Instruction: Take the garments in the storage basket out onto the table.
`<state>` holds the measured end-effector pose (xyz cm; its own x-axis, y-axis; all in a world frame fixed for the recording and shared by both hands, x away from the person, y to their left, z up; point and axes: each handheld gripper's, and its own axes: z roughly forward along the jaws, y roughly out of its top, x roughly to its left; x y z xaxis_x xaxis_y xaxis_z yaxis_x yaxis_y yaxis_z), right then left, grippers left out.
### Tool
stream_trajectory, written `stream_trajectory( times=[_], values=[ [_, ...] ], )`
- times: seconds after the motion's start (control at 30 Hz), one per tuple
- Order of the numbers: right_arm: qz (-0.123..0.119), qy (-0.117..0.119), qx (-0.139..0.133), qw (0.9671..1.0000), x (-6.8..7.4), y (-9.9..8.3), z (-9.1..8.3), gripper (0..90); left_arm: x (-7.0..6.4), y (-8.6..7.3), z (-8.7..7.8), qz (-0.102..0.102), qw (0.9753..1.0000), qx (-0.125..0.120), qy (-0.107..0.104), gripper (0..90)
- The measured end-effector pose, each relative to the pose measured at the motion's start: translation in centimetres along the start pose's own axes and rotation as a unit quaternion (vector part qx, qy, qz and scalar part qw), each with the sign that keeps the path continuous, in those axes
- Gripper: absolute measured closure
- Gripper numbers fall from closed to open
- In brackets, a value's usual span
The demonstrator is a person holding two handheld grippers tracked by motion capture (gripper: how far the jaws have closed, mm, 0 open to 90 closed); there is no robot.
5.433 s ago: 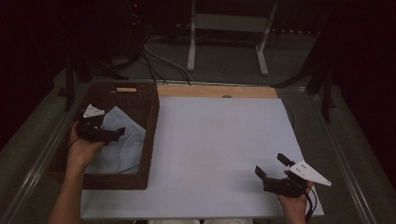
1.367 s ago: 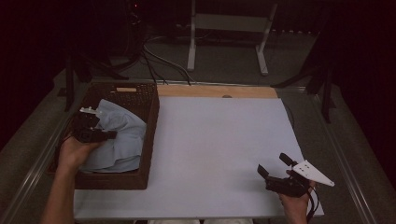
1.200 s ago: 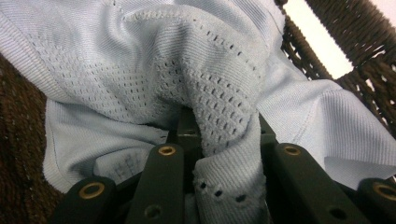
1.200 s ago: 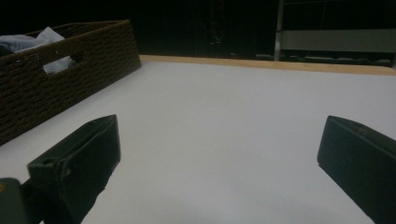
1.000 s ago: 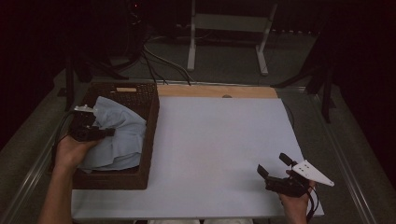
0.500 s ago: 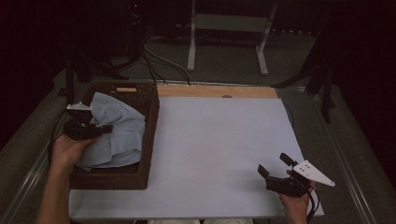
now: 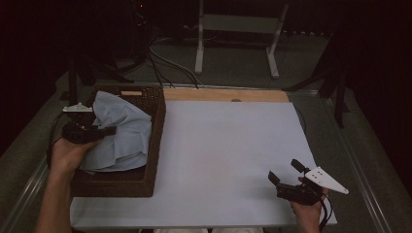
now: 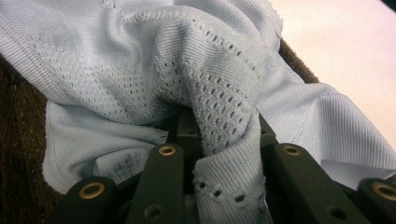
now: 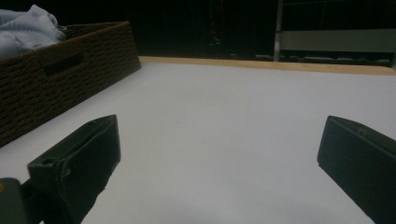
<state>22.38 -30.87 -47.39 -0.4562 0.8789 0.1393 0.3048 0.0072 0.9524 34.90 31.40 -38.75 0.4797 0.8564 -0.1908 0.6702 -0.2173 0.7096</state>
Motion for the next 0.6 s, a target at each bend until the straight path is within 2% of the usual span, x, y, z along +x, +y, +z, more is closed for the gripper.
stream_trajectory(
  times=[0.6],
  values=[
    [0.004, 0.002, -0.001, 1.0000, -0.05, -0.01, 0.01, 0.0, -0.10, 0.54, -0.92, 0.003, 0.9995, -0.024, -0.018, 75.7]
  ],
)
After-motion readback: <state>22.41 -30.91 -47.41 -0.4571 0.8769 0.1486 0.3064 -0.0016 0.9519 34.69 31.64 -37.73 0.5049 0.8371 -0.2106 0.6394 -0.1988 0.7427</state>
